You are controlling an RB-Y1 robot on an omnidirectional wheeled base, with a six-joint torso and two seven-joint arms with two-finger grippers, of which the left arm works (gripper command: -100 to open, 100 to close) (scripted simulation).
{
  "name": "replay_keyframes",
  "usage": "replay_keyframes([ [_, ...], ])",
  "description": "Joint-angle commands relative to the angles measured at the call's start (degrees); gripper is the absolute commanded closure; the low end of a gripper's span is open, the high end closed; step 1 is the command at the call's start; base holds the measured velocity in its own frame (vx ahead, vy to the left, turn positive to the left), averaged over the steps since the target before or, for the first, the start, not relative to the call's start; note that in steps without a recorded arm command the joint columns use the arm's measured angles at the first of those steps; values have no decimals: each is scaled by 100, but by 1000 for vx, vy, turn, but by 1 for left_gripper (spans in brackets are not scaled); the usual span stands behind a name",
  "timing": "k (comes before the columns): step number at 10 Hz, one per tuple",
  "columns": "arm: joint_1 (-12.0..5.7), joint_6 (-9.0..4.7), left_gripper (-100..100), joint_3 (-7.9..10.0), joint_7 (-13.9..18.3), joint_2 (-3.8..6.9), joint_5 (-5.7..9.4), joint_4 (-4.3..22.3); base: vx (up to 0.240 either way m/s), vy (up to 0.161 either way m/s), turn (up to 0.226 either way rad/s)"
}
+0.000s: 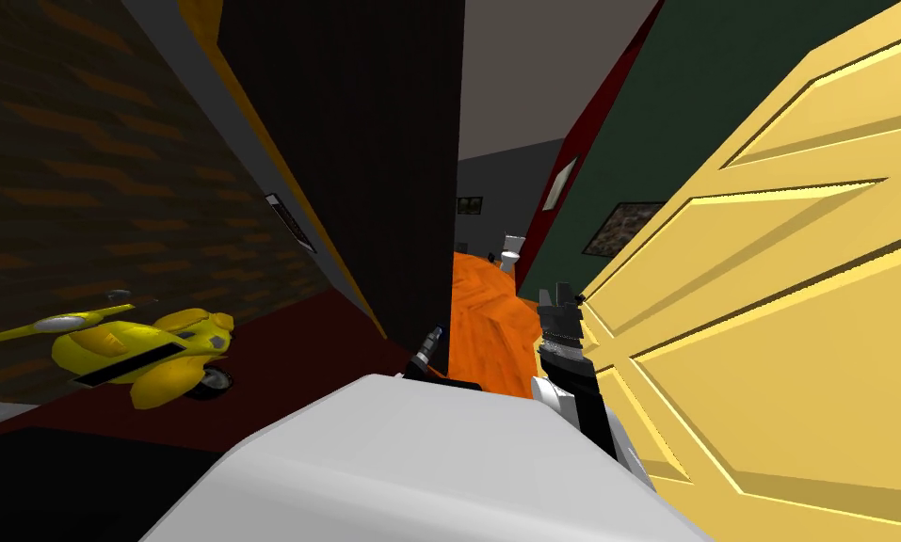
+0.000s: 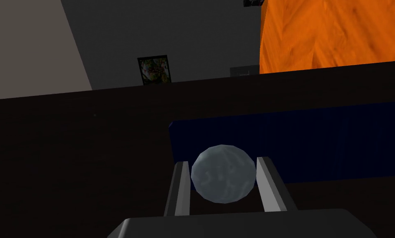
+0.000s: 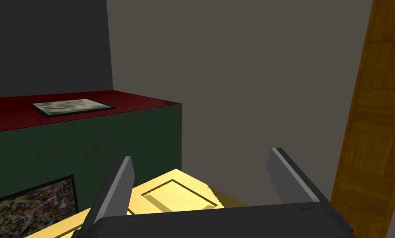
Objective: Push the door open
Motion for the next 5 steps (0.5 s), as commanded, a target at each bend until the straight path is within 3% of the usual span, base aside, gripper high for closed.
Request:
replay_keyframes([
  [1, -77, -31, 100, 158, -40, 43, 60, 9, 177, -110, 42],
  [5, -167, -24, 100, 442, -127, 80, 172, 98, 168, -107, 47],
])
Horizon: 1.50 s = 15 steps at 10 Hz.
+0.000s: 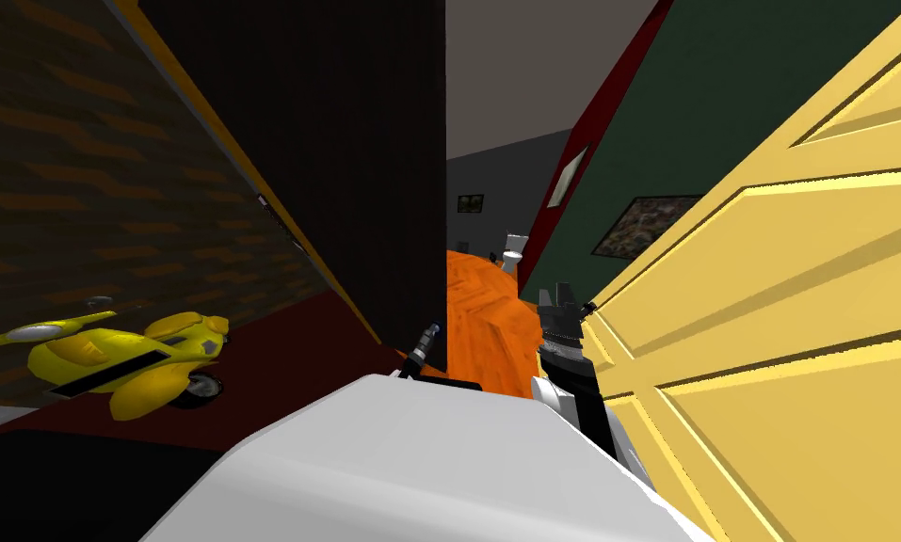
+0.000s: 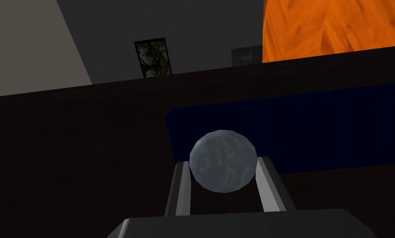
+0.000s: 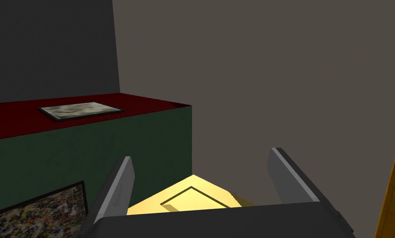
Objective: Push the door open
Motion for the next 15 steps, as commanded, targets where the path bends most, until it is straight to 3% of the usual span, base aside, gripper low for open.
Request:
replay_keyframes([
  [1, 1, 98, 100, 203, -46, 62, 76, -89, 213, -124, 90],
  [3, -44, 102, 100, 346, -90, 60, 132, -44, 162, -110, 94],
  [4, 33, 154, -100, 257, -80, 31, 111, -160, -21, -67, 89],
  [7, 85, 154, -100, 248, -67, 16, 127, -213, -187, 1, 26],
  [10, 202, 155, -100, 227, -38, -103, 163, -333, -279, -25, 70],
  [11, 179, 166, -100, 232, -46, -72, 155, -319, -108, -8, 8],
  [15, 145, 82, -100, 286, -78, -45, 173, -231, 168, -46, -21],
])
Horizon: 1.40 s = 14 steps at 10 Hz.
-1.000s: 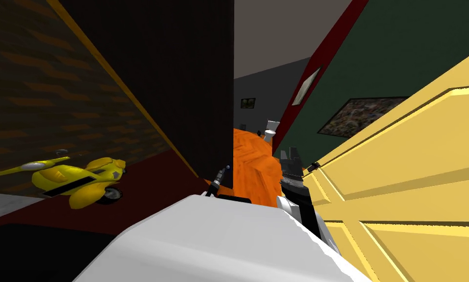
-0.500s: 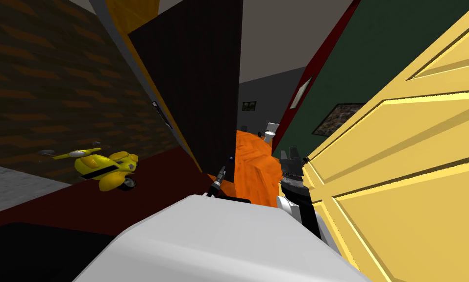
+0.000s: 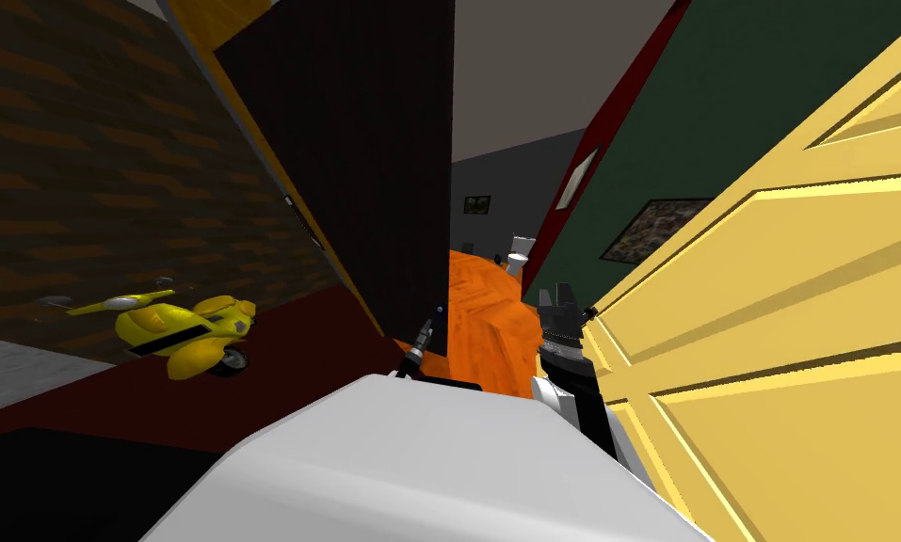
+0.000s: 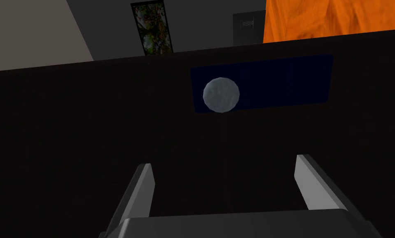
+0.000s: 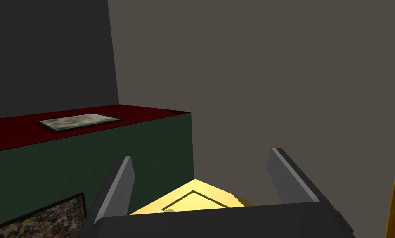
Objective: Push the door open
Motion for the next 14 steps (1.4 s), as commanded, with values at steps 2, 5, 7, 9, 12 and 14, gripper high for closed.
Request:
replay_keyframes([
  [2, -37, -69, -100, 44, -30, -15, 13, 77, 227, -53, -28],
  [5, -70, -136, -100, 88, -57, -69, 26, 150, 197, -45, -26],
  [7, -71, -141, -100, 92, -60, -81, 27, 156, 144, -25, -4],
  [9, -71, -141, 100, 92, -60, -81, 27, 156, -27, 1, -9],
  [12, -71, -141, 100, 92, -60, -81, 27, 156, -12, 3, 0],
  [14, -82, -119, 100, 164, -83, -41, 57, 185, 32, -18, 14],
])
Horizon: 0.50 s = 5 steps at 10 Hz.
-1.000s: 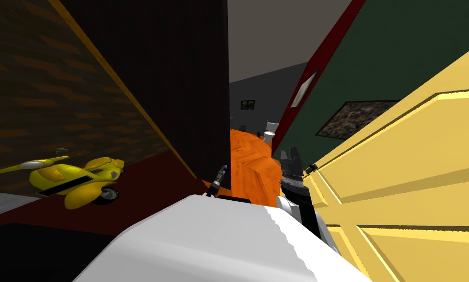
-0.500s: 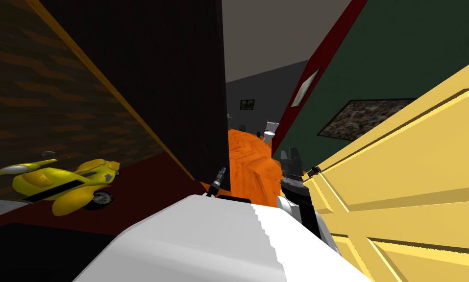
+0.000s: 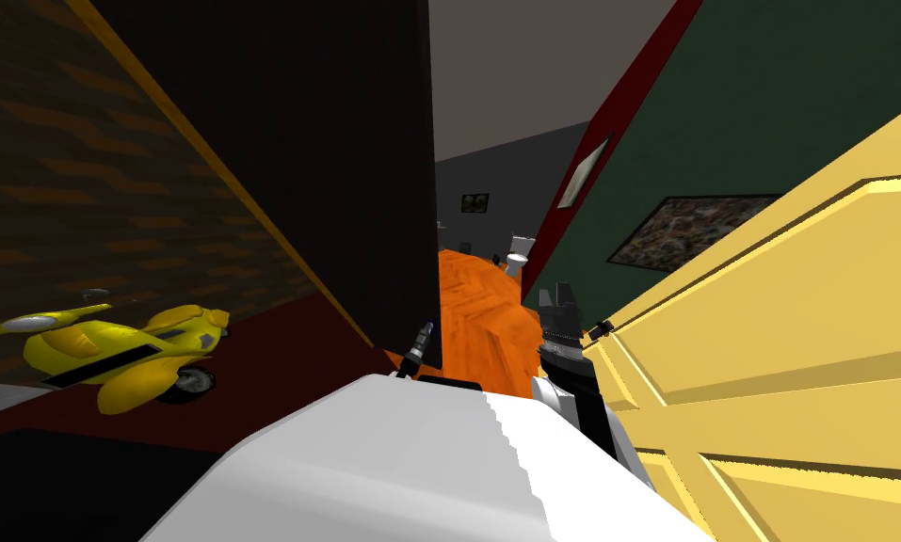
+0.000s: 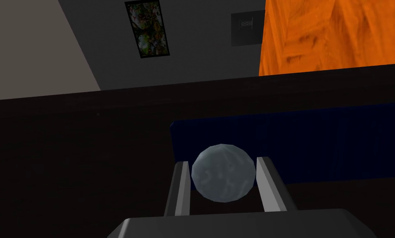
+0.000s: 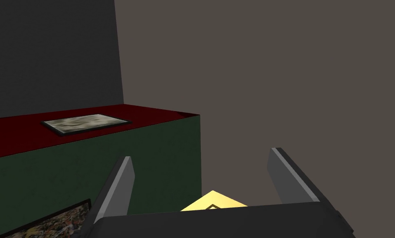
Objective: Push the door open
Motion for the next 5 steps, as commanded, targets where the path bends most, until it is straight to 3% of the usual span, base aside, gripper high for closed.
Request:
replay_keyframes([
  [1, -41, -18, 100, 77, -15, 44, 32, 21, 127, -48, 33],
  [5, -82, -6, 100, 239, -60, 102, 101, 54, 164, -71, 39],
])
